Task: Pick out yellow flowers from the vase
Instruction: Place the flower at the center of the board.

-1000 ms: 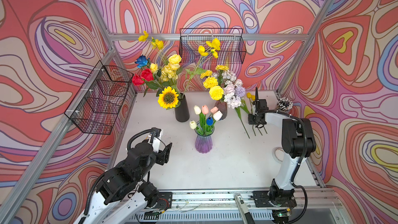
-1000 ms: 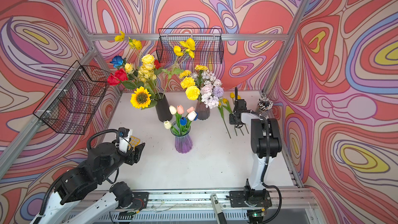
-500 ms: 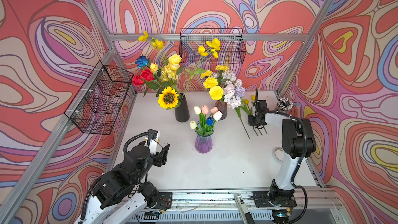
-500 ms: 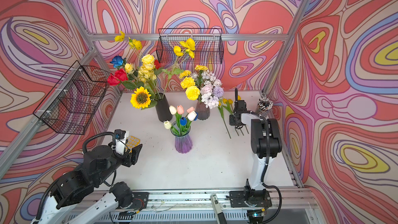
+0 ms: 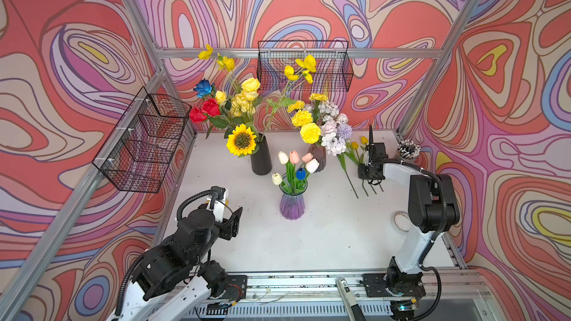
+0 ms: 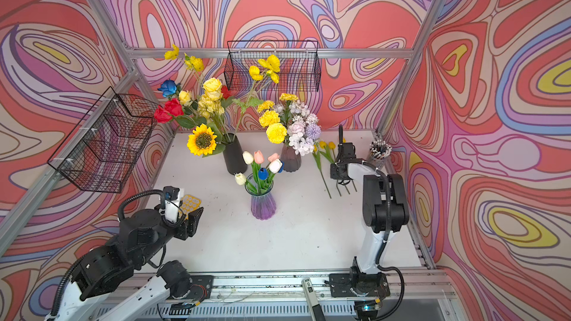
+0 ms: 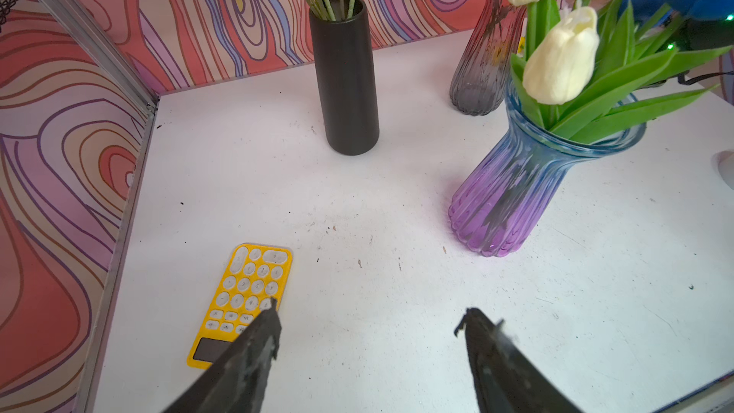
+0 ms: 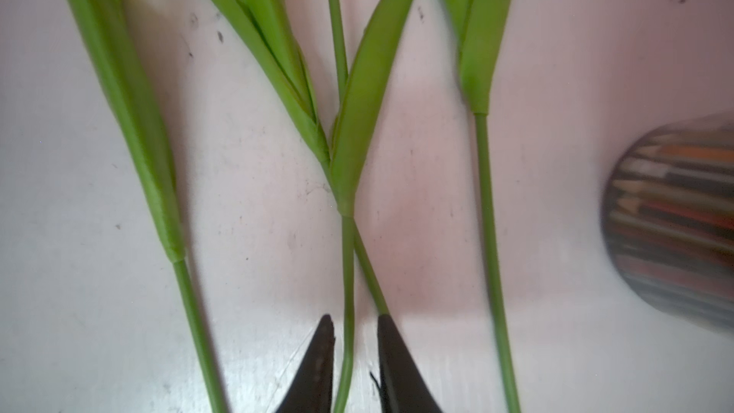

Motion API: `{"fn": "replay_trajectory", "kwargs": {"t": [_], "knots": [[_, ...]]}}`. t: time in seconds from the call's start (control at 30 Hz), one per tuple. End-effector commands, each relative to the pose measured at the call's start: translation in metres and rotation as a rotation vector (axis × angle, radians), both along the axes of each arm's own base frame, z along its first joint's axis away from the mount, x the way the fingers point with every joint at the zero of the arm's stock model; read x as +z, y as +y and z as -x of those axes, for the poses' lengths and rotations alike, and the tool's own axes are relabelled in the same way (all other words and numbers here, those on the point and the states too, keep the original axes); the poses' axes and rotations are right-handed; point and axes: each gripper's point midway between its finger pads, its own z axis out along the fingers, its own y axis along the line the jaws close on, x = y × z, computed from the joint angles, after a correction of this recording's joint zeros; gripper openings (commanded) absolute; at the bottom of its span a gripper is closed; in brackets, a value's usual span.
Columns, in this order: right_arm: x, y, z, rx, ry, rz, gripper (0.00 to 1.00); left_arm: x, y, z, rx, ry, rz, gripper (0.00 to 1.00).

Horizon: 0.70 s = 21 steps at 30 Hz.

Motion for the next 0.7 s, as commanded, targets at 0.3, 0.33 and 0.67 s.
{"fn": "replay_trajectory", "kwargs": {"t": [0.3,0.33,0.67], "knots": [[0.075,-0.004,0.017,-0.016,-0.156,0.009,0.31,0.002,0.001,-0.005,0.025,-0.009,0.007,0.77],[0.078,-0.004,0.02,-0.016,-0.164,0.007,0.32,0.001,0.001,-0.006,0.026,-0.008,0.002,0.77],[0.13,0.02,0.036,0.062,-0.29,-0.11,0.34,-0.002,-0.005,-0.012,0.017,-0.01,-0.004,0.78]]}}
